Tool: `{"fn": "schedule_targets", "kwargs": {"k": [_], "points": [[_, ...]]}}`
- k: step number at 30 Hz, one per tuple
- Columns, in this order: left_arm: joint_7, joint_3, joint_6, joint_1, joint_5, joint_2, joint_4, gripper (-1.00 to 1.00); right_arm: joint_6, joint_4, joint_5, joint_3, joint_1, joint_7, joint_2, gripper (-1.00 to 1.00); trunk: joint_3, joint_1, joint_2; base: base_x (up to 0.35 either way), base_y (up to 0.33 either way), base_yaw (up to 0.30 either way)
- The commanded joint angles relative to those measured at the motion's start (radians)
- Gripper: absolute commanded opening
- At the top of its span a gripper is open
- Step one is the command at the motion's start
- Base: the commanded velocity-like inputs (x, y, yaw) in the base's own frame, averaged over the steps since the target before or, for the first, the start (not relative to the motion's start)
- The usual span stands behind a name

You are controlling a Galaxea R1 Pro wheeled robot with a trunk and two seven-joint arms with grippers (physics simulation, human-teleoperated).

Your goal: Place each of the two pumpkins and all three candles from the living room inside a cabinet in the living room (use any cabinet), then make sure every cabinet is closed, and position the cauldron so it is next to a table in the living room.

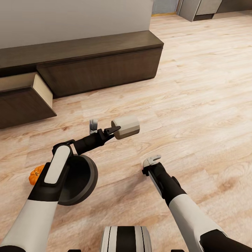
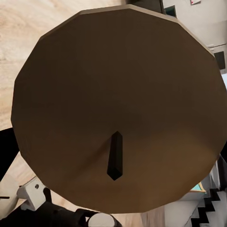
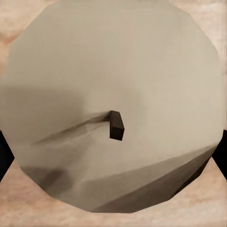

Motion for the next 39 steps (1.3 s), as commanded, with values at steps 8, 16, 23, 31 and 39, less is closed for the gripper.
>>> {"fn": "schedule_targets", "kwargs": {"k": [8,16,23,31,39], "points": [[0.004,-0.001,-0.004,0.000,-0.010,-0.003,0.002,-1.00,-0.004,-0.004,0.006,0.000,0.000,0.002,-0.025,-1.00,0.000,0.000,0.000,0.000,0.000,0.000],[0.001,0.000,-0.003,0.000,-0.009,0.000,0.006,-1.00,-0.003,-0.019,0.005,0.001,0.000,0.002,-0.028,-1.00,0.012,-0.001,0.001,0.000,0.000,0.000],[0.001,0.000,-0.001,0.000,-0.009,0.000,0.008,-1.00,-0.004,-0.018,0.002,0.002,0.002,0.002,-0.026,-1.00,0.039,-0.005,0.002,0.000,0.000,0.000],[0.007,-0.002,0.003,0.000,-0.013,0.000,0.009,-1.00,-0.008,-0.021,0.008,0.003,0.009,0.002,-0.026,-1.00,0.070,-0.008,0.004,0.000,0.000,0.000],[0.007,-0.002,0.003,0.000,-0.018,0.000,0.008,-1.00,-0.010,-0.021,0.008,0.002,0.009,0.002,-0.026,-1.00,0.101,-0.012,0.006,0.000,0.000,0.000]]}}
